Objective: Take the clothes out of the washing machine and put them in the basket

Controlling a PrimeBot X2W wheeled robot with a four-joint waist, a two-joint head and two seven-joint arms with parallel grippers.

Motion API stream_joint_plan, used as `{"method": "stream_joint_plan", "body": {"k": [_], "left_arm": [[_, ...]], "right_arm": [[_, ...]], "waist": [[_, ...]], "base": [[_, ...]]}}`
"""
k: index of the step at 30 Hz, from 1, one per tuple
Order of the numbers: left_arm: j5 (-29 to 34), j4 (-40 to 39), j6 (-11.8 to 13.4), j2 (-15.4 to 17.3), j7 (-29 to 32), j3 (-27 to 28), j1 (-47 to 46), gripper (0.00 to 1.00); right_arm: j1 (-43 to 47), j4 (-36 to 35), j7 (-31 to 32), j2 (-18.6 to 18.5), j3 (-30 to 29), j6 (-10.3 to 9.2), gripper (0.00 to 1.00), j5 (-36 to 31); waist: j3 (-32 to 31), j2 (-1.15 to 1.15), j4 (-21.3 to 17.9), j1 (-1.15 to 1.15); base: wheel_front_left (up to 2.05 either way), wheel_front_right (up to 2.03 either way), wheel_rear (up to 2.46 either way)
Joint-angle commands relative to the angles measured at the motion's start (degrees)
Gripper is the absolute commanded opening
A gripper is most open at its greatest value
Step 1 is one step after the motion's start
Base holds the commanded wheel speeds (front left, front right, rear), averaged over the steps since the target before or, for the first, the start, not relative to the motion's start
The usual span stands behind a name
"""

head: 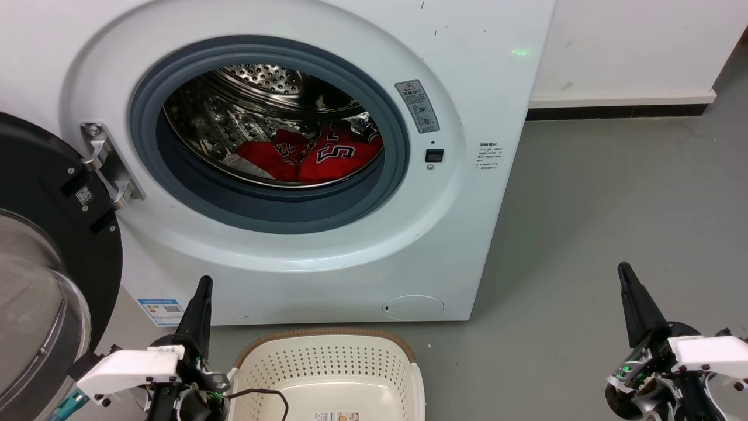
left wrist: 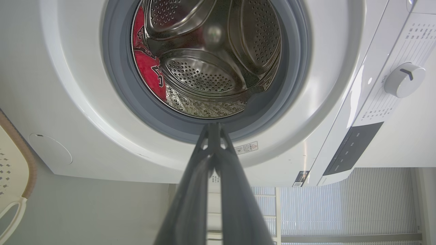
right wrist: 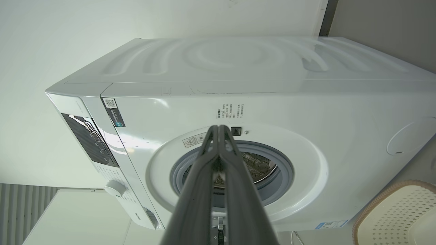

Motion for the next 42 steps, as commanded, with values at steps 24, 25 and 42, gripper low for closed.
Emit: {"method": "stream_joint_plan", "body": {"k": [24,25,42], "left_arm": [[8.0,-0.4,0.0,-0.1,-5.5,1.7,3.3,1.0],[9.0,-0.5,0.0,-0.1,-5.8,2.1,3.2,1.0],[24.1,-7.3,3.2,-0.1,-9.6,8.6,2.1,1.0]], "right_arm": [[3.3,-1.4,-5.5,0.1,0.2,0.0,1.0,-7.2],[3.3,-1.4,-5.8,0.1,-0.1,0.0,1.0,-8.9],[1.6,-9.5,-9.6,0.1,-2.9,-0.01,1.0,-37.1]], "waist": [[0.1,0.0,-0.2,0.0],[0.2,0.0,-0.2,0.0],[0.8,0.0,-0.4,0.0]], "base": [[0.0,0.0,0.0],[0.0,0.0,0.0],[0.0,0.0,0.0]]}}
